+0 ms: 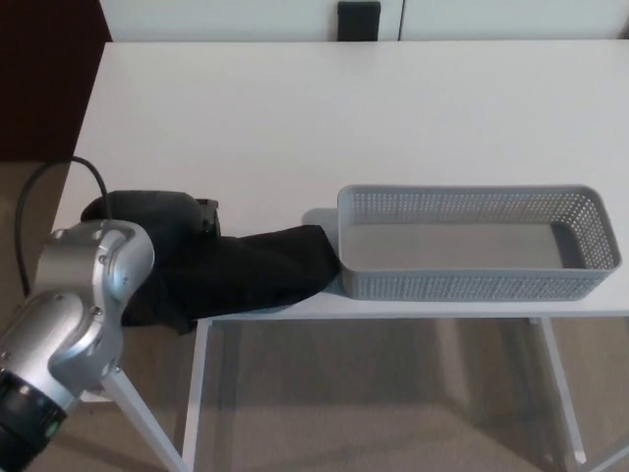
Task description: The robot walk towards a table in front and pick up a black pencil case on the left hand side and put the pencil case into a small container on the right hand side
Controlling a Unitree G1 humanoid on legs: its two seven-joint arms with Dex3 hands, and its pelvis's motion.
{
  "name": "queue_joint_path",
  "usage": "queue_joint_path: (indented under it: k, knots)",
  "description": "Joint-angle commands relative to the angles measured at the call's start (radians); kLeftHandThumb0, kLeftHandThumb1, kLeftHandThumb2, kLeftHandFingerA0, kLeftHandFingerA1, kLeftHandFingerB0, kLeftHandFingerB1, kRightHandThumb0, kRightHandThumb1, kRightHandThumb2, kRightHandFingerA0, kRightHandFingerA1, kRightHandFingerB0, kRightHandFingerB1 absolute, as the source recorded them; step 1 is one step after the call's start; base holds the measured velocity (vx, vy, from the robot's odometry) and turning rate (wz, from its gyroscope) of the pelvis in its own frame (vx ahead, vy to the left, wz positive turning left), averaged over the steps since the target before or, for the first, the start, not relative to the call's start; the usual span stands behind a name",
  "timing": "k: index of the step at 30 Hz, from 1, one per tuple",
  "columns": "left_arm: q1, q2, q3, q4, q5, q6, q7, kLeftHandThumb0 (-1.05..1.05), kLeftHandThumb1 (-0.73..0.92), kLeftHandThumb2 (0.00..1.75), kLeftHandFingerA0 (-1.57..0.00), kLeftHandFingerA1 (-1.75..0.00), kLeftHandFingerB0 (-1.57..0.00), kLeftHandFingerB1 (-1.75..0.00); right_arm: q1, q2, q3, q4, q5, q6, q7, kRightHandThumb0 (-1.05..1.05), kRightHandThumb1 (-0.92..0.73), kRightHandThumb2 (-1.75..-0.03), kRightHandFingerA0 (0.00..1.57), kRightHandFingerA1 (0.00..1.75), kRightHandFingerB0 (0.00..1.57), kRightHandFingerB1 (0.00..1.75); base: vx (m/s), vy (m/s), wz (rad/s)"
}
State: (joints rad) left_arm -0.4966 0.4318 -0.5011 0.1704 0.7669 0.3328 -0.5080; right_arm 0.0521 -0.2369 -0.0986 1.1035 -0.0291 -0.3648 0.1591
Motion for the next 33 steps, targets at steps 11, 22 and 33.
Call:
queue_joint_path:
  k: [11, 22, 33]
  knots:
    - [-0.018, 0.023, 0.097, -0.055, -0.052, -0.066, 0.016, -0.17, 0.63, 0.57, -0.72, -1.75, -0.53, -1.62, -0.003, -0.023, 0.01, 0.007, -0.016, -0.016, -0.017, -0.59, -0.54, -0.57, 0.86, 0.55, 0.66, 0.45, 0.0, 0.0, 0.0]
    - [-0.07, 0.152, 0.171, 0.031, -0.07, -0.142, 0.018, -0.21, 0.63, 0.54, -0.75, -1.75, -0.57, -1.56, -0.022, -0.033, 0.006, -0.002, -0.009, -0.009, -0.008, -0.6, -0.52, -0.57, 0.9, 0.55, 0.68, 0.46, 0.0, 0.0, 0.0]
    - [-0.156, 0.128, 0.184, -0.027, -0.098, -0.067, -0.072, -0.22, 0.64, 0.55, -0.73, -1.75, -0.56, -1.59, -0.03, -0.033, 0.01, 0.016, -0.015, -0.018, -0.025, -0.61, -0.53, -0.57, 0.92, 0.55, 0.71, 0.46, 0.0, 0.0, 0.0]
